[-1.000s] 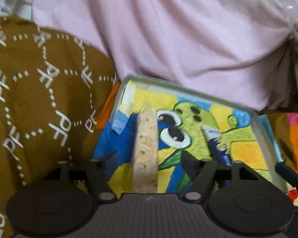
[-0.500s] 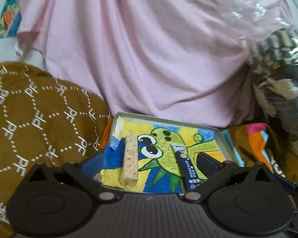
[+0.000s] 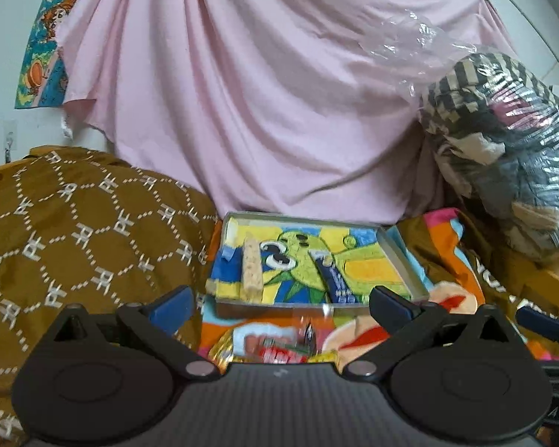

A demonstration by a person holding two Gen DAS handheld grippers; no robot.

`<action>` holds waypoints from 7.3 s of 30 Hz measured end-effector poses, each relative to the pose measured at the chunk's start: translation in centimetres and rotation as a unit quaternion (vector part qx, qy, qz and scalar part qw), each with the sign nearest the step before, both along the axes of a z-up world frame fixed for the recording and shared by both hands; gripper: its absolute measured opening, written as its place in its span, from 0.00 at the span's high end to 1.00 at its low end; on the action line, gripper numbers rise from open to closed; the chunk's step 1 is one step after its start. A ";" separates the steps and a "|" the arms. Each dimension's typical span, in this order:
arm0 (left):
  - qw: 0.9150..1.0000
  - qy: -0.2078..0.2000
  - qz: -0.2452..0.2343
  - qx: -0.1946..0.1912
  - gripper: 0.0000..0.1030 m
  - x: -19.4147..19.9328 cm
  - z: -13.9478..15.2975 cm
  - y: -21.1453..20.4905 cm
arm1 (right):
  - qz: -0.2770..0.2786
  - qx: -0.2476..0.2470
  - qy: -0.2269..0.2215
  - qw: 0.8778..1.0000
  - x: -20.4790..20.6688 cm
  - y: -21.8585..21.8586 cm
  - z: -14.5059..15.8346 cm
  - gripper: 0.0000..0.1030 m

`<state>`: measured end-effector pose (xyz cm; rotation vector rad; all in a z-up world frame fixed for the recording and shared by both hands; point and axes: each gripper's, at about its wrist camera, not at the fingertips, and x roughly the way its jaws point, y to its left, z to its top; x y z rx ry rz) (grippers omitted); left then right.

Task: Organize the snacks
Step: 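Lift both tools back from the tray toward the remaining snacks, then grasp the red-labelled quail-egg pack with the left tool while the right tool grasps the yellow cracker pack, then carry both packs into the grey tray and open both tools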

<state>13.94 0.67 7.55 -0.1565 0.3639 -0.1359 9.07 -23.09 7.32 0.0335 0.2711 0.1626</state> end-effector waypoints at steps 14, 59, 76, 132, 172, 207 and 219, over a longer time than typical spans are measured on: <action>0.998 0.061 0.013 0.032 0.00 -6.4 -3.4 1.6 | 0.020 -0.012 0.061 0.998 -6.8 0.3 -2.8 0.01; 0.981 0.177 -0.047 0.069 0.00 0.8 -10.2 0.6 | 0.044 -0.033 0.186 0.981 0.3 0.7 -9.4 0.01; 0.979 0.169 -0.109 0.043 0.00 6.3 -12.5 0.6 | 0.096 -0.067 0.200 0.973 8.0 2.2 -13.3 0.05; 0.953 0.168 -0.148 0.203 0.34 11.7 -15.7 -6.0 | 0.096 -0.068 0.241 0.963 12.4 1.3 -14.4 0.49; 0.986 0.086 -0.098 0.105 0.62 8.1 -12.1 -5.1 | 0.001 -0.378 0.076 0.923 8.0 6.9 -16.5 0.54; 0.998 0.015 -0.036 -0.039 0.63 17.8 -3.7 -2.3 | -0.045 -0.294 -0.034 0.954 17.5 5.7 -9.0 0.54; 0.991 0.101 -0.002 -0.089 0.63 27.3 -6.3 -3.9 | -0.037 -0.224 0.039 0.973 25.4 3.7 -9.9 0.54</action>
